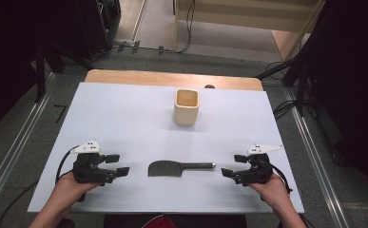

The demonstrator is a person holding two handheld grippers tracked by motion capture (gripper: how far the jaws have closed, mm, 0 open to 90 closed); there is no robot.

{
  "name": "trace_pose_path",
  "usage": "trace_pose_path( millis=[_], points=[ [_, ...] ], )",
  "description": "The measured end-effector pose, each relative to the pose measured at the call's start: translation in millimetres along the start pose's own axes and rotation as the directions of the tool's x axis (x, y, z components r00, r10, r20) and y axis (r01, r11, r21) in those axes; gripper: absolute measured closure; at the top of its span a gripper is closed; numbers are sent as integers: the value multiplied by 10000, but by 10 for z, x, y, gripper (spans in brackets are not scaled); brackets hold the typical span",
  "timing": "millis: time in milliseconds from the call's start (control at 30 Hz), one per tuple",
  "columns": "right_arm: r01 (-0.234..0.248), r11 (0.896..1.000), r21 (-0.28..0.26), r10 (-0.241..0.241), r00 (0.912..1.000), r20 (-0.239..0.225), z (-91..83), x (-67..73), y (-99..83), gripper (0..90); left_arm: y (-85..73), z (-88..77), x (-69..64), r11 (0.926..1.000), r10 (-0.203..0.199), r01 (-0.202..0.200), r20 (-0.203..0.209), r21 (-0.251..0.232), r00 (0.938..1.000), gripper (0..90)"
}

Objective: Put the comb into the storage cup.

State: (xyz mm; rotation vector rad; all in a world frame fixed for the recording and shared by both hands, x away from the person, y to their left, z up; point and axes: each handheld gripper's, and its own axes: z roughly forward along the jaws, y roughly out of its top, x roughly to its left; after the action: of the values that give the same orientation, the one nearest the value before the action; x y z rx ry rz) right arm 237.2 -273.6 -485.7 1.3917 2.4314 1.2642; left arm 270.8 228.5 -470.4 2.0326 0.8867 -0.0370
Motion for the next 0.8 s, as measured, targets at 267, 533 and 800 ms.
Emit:
trace_pose_path(
  millis=[267, 533, 800],
  points=[
    [94, 10000, -2, -94, 10000, -14, -8, 8, 6, 122, 1, -5, 2, 10000, -10, 10, -17, -13, 10000, 274],
    [137, 9999, 52, -136, 9999, -50, -5, 13, 9, 125, 3, -6, 8, 9999, -95, 95, 12, -34, 10000, 274],
    [133, 9999, 93, -132, 9999, -92, -5, 20, 13, 125, 4, -6, 10, 9999, -114, 114, 25, -39, 9999, 274]
  ],
)
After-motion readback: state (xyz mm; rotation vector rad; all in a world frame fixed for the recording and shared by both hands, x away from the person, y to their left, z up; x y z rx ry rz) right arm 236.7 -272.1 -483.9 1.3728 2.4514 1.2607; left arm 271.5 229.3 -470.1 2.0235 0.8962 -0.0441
